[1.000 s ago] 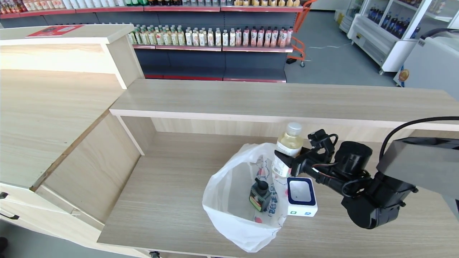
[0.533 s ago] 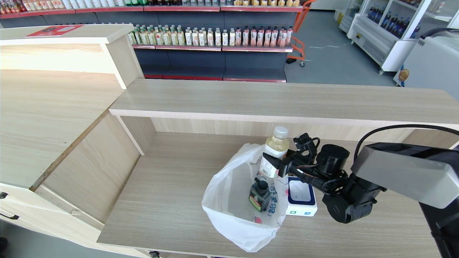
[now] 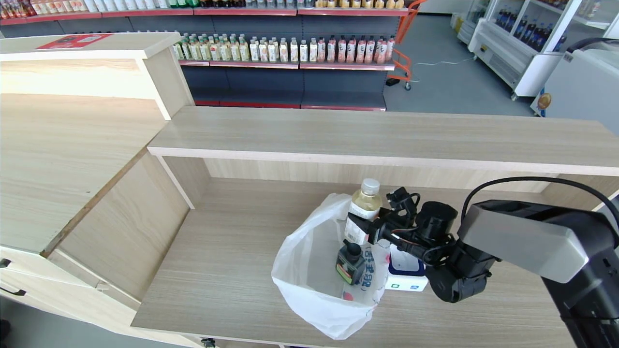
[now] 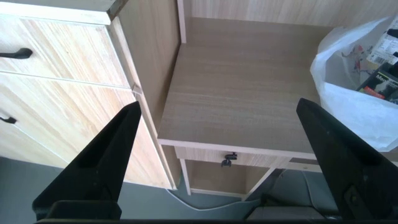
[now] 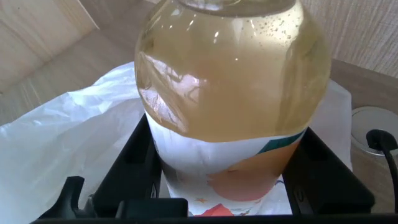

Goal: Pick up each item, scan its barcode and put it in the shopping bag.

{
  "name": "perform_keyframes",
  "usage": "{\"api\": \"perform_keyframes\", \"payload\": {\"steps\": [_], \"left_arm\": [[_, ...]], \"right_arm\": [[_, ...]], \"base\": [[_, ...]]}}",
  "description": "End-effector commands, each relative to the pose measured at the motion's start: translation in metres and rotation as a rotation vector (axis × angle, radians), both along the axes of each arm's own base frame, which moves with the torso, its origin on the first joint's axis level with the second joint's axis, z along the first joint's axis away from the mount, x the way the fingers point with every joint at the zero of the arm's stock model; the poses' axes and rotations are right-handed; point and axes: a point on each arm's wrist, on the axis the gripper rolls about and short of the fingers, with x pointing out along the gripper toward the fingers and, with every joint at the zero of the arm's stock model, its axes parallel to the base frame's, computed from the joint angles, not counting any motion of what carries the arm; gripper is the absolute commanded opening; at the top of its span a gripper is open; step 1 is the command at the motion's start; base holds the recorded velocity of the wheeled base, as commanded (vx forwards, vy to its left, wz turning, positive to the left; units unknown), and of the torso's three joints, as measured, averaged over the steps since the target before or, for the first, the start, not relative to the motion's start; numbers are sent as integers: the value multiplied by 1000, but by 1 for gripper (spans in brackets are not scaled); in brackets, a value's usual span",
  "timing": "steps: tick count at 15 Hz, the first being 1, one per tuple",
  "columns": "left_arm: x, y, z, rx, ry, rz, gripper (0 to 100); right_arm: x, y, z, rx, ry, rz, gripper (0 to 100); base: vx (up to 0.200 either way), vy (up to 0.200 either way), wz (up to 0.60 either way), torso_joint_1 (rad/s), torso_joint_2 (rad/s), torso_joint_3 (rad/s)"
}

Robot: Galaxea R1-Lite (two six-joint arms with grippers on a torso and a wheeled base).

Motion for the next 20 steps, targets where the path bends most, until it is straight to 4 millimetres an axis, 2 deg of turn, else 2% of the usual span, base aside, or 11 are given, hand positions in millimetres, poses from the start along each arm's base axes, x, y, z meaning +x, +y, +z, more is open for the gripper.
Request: {"api": "perform_keyframes", "payload": {"steps": [1,8,9,11,13,14,15,17,20], "left_arm": [[0,0,0,-1,0,1,100],[0,0,0,-1,0,1,100],[0,0,0,-1,0,1,100],[0,0,0,-1,0,1,100],[0,0,0,-1,0,1,100],[0,0,0,-1,0,1,100],[0,0,0,-1,0,1,100],[0,0,0,-1,0,1,100],[0,0,0,-1,0,1,100]], "right_arm": [[6,6,-3,7,-13,11,0],[16,12,-30,-71,-68,29,0],[16,12,-32,-77,-70,28,100],[16,12,-31,-73,-72,27,100],[16,11,-19,-56,-88,25,100],[13,10,4,-22,-104,26,100],[9,8,18,6,-103,28,100],[-10,0,53,60,-89,32,100],[-61,-26,104,131,-30,20,100]], "base": [[0,0,0,0,0,0],[0,0,0,0,0,0],[0,0,0,0,0,0],[0,0,0,0,0,0],[0,0,0,0,0,0],[0,0,0,0,0,0],[0,0,0,0,0,0],[0,0,0,0,0,0],[0,0,0,0,0,0]]}}
